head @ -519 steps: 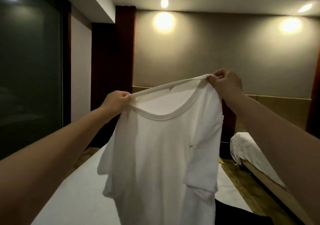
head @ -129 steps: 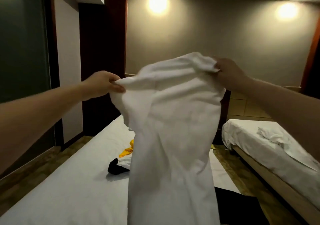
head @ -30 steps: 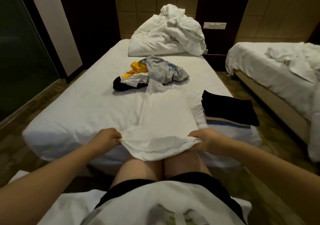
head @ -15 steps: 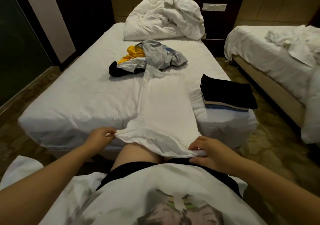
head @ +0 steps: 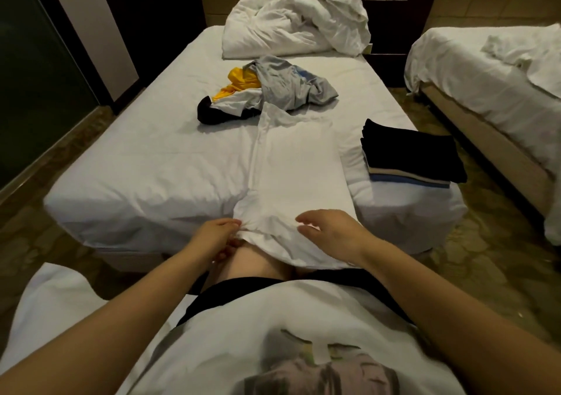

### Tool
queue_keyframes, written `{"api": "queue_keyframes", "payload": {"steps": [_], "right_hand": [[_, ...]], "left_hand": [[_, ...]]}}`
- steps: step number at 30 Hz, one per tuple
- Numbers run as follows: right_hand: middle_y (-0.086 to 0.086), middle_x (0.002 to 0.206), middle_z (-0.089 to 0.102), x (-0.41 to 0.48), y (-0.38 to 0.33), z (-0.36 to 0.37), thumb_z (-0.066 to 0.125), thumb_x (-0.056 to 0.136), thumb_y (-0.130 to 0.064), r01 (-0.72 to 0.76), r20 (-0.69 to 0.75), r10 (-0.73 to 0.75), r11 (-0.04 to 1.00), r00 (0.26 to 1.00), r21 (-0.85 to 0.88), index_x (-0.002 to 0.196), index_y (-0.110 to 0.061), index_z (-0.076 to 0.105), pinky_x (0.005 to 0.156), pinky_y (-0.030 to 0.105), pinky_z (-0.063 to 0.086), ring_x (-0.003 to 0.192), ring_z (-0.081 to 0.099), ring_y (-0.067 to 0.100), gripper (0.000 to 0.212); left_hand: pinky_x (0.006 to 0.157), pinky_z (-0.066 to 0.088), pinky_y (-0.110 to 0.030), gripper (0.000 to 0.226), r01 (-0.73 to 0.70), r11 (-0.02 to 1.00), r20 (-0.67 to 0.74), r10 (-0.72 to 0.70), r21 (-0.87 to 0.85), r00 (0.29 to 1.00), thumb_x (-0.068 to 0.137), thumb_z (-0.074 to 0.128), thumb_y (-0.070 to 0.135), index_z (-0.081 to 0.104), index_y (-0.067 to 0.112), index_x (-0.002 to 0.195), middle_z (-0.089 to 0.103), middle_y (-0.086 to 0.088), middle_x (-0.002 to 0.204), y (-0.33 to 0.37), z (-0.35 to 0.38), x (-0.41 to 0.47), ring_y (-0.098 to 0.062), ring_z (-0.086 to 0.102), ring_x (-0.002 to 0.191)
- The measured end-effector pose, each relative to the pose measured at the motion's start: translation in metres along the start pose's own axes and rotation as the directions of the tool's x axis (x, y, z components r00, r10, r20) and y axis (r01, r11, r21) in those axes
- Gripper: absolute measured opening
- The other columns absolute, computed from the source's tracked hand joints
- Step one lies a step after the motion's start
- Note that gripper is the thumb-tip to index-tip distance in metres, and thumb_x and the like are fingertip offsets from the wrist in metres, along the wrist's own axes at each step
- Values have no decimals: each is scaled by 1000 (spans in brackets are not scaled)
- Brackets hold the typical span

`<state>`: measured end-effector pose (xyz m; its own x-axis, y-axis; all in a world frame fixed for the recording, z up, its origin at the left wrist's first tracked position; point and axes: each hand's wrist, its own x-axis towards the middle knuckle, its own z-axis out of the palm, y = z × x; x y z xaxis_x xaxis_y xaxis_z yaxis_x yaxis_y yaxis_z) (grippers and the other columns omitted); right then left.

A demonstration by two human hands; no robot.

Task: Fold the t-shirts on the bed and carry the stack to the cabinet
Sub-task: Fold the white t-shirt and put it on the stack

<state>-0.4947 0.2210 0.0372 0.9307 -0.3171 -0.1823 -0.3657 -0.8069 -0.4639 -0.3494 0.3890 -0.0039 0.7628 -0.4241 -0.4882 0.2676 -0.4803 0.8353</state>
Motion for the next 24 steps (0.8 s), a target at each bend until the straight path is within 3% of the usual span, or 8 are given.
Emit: {"api": "queue_keyframes", "payload": {"steps": [4, 6, 9, 12, 15, 20, 22, 24], "right_hand": [[3, 145, 44, 27, -22, 18, 42, 98, -32, 2, 40, -5, 997, 999, 80, 141, -18, 40, 106, 27, 31, 131, 42, 20, 45], [4, 142, 46, 32, -29, 28, 49, 95, -32, -41, 72, 30, 987, 997, 158, 142, -18, 37, 101, 24, 32, 127, 45, 20, 50], [1, 122, 61, 33, -34, 40, 57, 90, -25, -67, 61, 53, 964, 997, 257, 138, -19, 42, 85, 18, 35, 111, 55, 17, 50], [1, 114, 65, 28, -35, 48, 50, 90, -13, -34, 35, 26, 970, 999, 241, 130, -22, 53, 84, 17, 35, 108, 57, 18, 41], [2, 109, 66, 25, -38, 51, 48, 90, -10, 3, 38, -14, 964, 999, 264, 132, -25, 52, 84, 19, 37, 103, 58, 19, 45], [-1, 101, 63, 28, -33, 53, 52, 89, -15, 6, 31, -17, 943, 999, 334, 130, -29, 53, 78, 18, 38, 88, 53, 11, 43], [-6, 94, 59, 27, -32, 57, 53, 90, -18, -24, 84, -6, 935, 996, 353, 130, -30, 52, 76, 18, 37, 85, 53, 10, 43], [-8, 91, 58, 28, -30, 59, 54, 90, -19, -44, 103, 6, 929, 995, 367, 130, -31, 51, 74, 18, 36, 84, 54, 11, 42]], "left_hand": [[44, 51, -21, 22, 216, 943, 141, -185, -254, 973, 92, 51, 17, 58, 17, 113, 63, -15, 83, 9, -6, -11, -18, 66, 57], [52, 56, -25, 22, 267, 892, 209, -201, -365, 957, 92, 52, 14, 58, 16, 112, 62, -17, 86, 10, -5, -12, -20, 68, 60], [68, 53, -31, 20, 264, 827, 212, -179, -497, 961, 92, 52, 14, 54, 16, 113, 60, -15, 89, 13, 7, -13, -23, 64, 72], [74, 48, -30, 30, 135, 820, 86, -105, -556, 991, 93, 49, 12, 49, 20, 122, 58, -10, 99, 17, 25, -11, -21, 58, 81], [73, 48, -30, 40, 14, 872, -61, -50, -489, 997, 93, 50, 11, 45, 20, 131, 56, -8, 106, 14, 38, -5, -19, 56, 85], [89, 50, -37, 55, -71, 886, -141, 7, -458, 990, 89, 57, 6, 38, 15, 140, 55, -17, 127, -2, 36, 11, -27, 60, 101], [92, 50, -39, 67, -140, 927, -175, 82, -348, 981, 86, 60, 3, 31, 17, 144, 49, -13, 135, -7, 32, 17, -27, 57, 110], [95, 47, -38, 78, -220, 968, -215, 191, -118, 958, 82, 63, 3, 24, 21, 147, 38, -10, 142, -10, 30, 22, -26, 50, 117]]}}
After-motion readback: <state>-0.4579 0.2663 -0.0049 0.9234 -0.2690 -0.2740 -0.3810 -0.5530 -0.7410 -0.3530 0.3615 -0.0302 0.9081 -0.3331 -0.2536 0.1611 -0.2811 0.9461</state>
